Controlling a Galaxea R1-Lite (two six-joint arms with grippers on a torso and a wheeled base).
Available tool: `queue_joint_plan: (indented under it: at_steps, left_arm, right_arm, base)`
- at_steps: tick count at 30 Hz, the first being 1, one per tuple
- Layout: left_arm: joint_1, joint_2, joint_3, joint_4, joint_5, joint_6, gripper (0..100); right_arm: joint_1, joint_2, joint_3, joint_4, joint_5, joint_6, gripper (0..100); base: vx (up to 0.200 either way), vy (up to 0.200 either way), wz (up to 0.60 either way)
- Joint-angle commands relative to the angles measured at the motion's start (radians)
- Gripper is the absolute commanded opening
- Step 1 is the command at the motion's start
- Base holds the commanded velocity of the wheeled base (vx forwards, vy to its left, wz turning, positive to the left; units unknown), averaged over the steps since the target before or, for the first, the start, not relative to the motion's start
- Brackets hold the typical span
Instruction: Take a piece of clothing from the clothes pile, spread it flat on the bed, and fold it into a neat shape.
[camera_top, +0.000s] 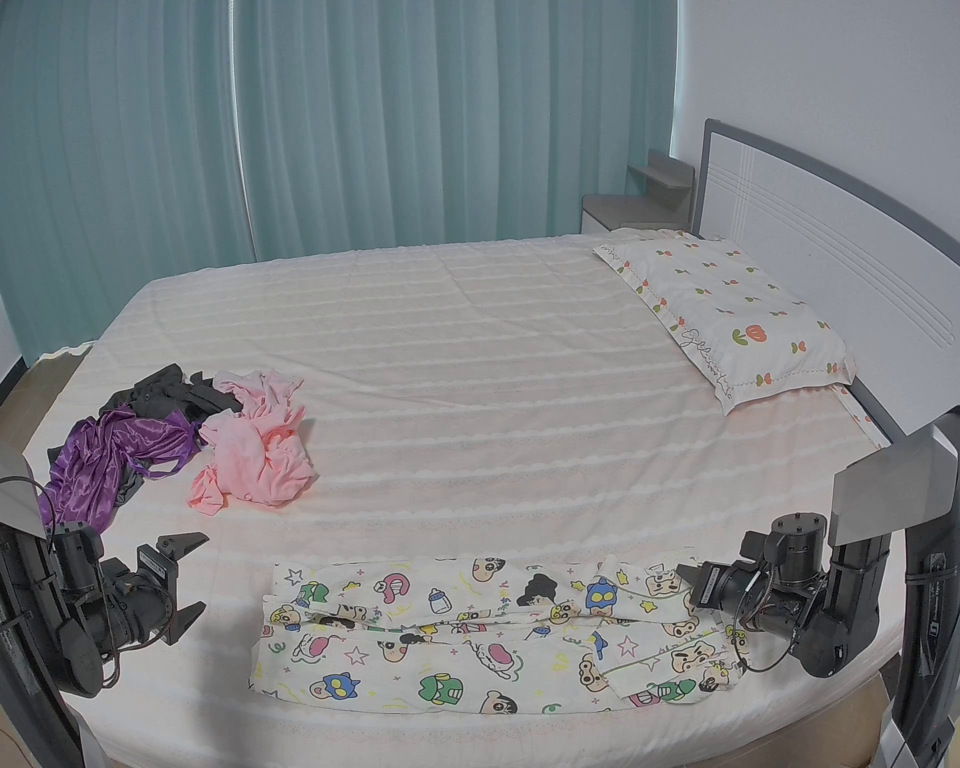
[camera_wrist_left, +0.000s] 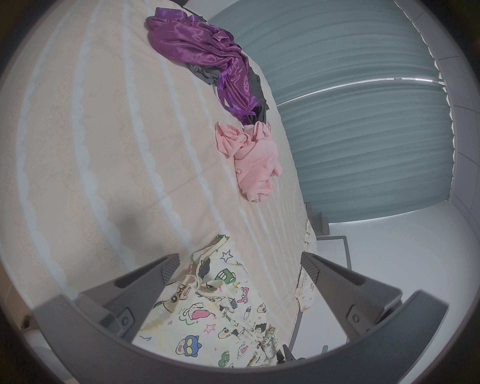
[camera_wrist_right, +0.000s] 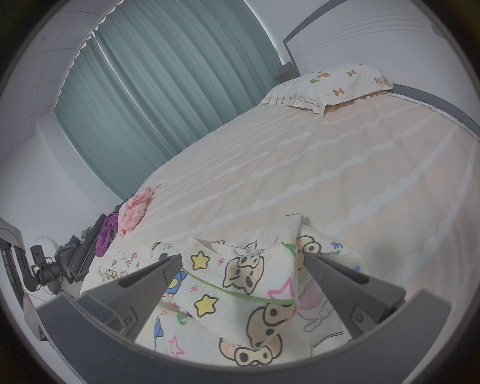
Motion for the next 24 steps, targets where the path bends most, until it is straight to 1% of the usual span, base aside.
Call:
queue_joint_plan:
  at_steps: [1, 7, 9, 11, 13, 14, 15, 20, 24]
  left_arm:
    - [0.001, 0.002, 0.018, -0.016, 0.0, 0.0, 100]
    - [0.001, 0.002, 0.018, -0.016, 0.0, 0.0, 100]
    - [0.001, 0.003, 0.018, -0.016, 0.0, 0.0, 100]
    - [0.001, 0.003, 0.018, -0.016, 0.0, 0.002, 100]
    - [0.001, 0.003, 0.018, -0.016, 0.0, 0.003, 100]
    - [0.001, 0.003, 0.018, -0.016, 0.0, 0.003, 100]
    - [0.001, 0.003, 0.018, -0.016, 0.0, 0.003, 100]
    - [0.001, 0.003, 0.018, -0.016, 0.0, 0.003, 100]
    - [0.001, 0.003, 0.018, -0.016, 0.002, 0.003, 100]
  right_arm:
    - [0.002, -0.011, 0.005, -0.018, -0.019, -0.003, 0]
    - [0.005, -0.032, -0.001, -0.018, -0.017, -0.015, 0]
    - [0.002, -0.034, -0.007, -0.018, -0.004, -0.026, 0]
    - [0.002, -0.034, -0.016, -0.018, 0.026, -0.041, 0]
    - [-0.003, -0.031, -0.022, -0.018, 0.072, -0.069, 0]
    - [-0.005, -0.031, -0.026, -0.018, 0.079, -0.072, 0]
    - [-0.018, -0.026, -0.052, -0.018, 0.111, -0.083, 0]
    - [-0.058, 0.011, -0.128, -0.018, 0.121, -0.093, 0]
    - [-0.075, 0.025, -0.141, 0.02, 0.124, -0.096, 0]
  base:
    - [0.0, 0.0, 0.0]
    - [0.0, 0.0, 0.0]
    - [0.0, 0.0, 0.0]
    - [0.0, 0.0, 0.0]
    - [0.0, 0.0, 0.0]
    - [0.0, 0.0, 0.0]
    - [0.0, 0.0, 0.0]
    - [0.0, 0.0, 0.0]
    - [0.0, 0.0, 0.0]
